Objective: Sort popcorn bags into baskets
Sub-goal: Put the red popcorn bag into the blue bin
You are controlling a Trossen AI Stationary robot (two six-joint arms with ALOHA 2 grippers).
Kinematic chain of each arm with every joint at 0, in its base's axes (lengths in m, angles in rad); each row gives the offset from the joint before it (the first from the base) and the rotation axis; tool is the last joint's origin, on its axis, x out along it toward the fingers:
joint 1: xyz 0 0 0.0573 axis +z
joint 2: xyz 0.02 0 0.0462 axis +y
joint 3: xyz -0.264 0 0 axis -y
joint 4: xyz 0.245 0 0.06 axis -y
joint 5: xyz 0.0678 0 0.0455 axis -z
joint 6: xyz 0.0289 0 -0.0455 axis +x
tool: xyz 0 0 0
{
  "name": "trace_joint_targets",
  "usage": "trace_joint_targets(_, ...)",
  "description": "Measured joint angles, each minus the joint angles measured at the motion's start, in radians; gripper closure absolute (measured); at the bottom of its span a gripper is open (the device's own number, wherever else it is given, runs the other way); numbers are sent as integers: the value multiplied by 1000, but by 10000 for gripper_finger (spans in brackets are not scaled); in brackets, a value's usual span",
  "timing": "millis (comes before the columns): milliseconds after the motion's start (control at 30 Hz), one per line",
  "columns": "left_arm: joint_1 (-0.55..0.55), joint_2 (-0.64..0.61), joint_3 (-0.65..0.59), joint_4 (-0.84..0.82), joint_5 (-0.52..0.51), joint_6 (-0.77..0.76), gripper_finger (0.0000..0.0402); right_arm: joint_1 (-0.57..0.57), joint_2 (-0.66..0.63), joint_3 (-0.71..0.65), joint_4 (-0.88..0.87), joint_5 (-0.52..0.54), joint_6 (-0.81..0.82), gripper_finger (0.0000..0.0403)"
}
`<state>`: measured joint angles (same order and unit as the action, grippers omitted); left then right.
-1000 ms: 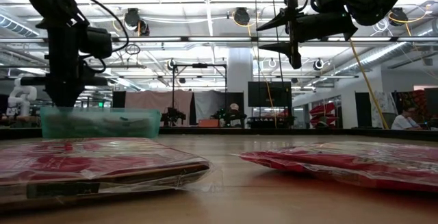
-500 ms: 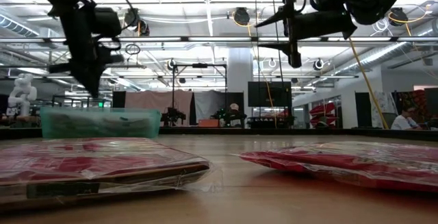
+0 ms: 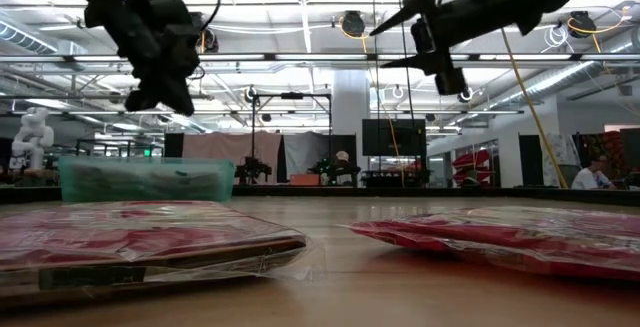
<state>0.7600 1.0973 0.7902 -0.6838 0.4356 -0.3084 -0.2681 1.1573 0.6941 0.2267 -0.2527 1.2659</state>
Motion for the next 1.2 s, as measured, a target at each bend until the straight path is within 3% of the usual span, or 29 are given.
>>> trace_joint_targets(233, -269, 0, 0, -10, 48, 35, 368, 127, -10, 0, -90, 43, 137, 200)
trace_joint_targets(467, -487, 0, 0, -7, -84, -16, 368, 272, -10, 0, -215, 18, 285, 200)
trace_joint_targets(567, -546, 0, -1, 23, -96, -33, 361, 337, -10, 0, -285, -19, 338, 200)
trace_joint_targets(733, -651, 3, -1, 59, -100, -50, 301, 428, -9, 0, -314, -11, 366, 200)
trace_joint_targets(967, -871, 79, -2, 94, -207, -80, 191, 456, -9, 0, -330, -11, 337, 200)
trace_joint_targets(1100, -984, 154, -1, 159, -316, -163, 154, 456, -9, 0, -327, -41, 304, 200)
trace_joint_targets(1200, -1050, 226, -2, 214, -334, -253, 141, 461, -9, 0, -323, -49, 256, 200)
